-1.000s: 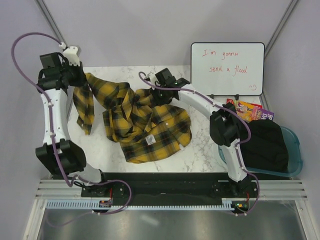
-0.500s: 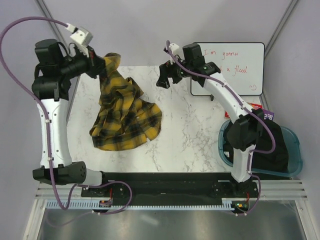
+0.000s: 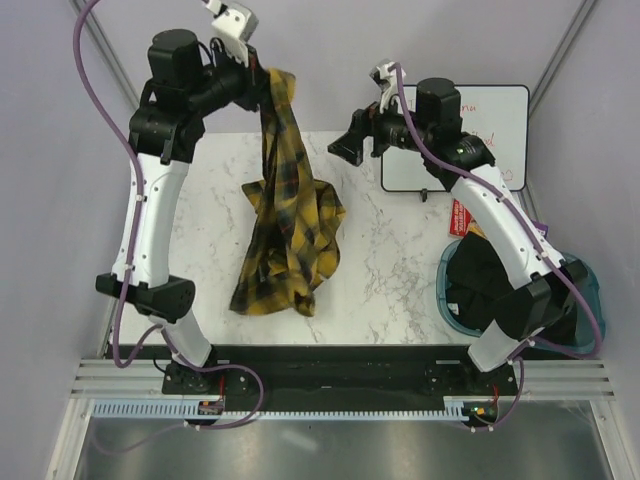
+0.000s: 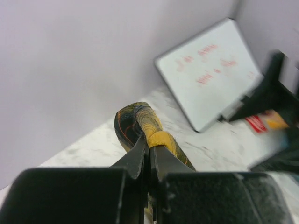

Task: Fold and stack the long sleeve shirts
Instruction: Flatten the shirt out

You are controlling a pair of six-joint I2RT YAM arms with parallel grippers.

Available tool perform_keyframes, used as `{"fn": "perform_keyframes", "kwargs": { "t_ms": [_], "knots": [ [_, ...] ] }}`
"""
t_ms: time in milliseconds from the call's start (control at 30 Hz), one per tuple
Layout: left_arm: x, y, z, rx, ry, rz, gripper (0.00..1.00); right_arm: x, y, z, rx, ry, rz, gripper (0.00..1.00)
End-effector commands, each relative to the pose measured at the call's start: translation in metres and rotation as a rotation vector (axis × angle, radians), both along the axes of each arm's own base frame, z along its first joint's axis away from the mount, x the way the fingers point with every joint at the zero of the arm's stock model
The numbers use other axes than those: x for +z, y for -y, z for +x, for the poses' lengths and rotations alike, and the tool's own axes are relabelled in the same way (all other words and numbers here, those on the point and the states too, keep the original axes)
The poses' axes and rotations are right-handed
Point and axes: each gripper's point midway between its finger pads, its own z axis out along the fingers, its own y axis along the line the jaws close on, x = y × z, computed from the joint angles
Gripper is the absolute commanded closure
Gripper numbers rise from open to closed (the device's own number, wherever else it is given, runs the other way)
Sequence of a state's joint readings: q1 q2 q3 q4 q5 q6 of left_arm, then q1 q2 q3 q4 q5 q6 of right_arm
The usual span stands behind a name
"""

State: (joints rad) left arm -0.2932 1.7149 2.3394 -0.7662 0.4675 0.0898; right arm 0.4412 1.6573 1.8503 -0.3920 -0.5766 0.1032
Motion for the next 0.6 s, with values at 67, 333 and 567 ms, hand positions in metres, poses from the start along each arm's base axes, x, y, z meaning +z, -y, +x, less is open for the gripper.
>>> {"fn": "perform_keyframes", "kwargs": {
  "t_ms": [67, 333, 567],
  "knots": [
    [0.049, -0.110, 0.062, 0.614, 0.213, 0.048, 0.98, -0.075, 0.016, -0.017, -0.060, -0.203, -0.030, 0.02],
    [-0.041, -0.146, 0.046, 0.623, 0.002, 0.122, 0.98, -0.153, -0.022, -0.025, 0.024, -0.269, -0.159, 0.21],
    [-0.081, -0.164, 0.044, 0.646, -0.085, 0.168, 0.98, -0.163, -0.056, -0.038, 0.031, -0.146, -0.279, 0.19]
  ]
}}
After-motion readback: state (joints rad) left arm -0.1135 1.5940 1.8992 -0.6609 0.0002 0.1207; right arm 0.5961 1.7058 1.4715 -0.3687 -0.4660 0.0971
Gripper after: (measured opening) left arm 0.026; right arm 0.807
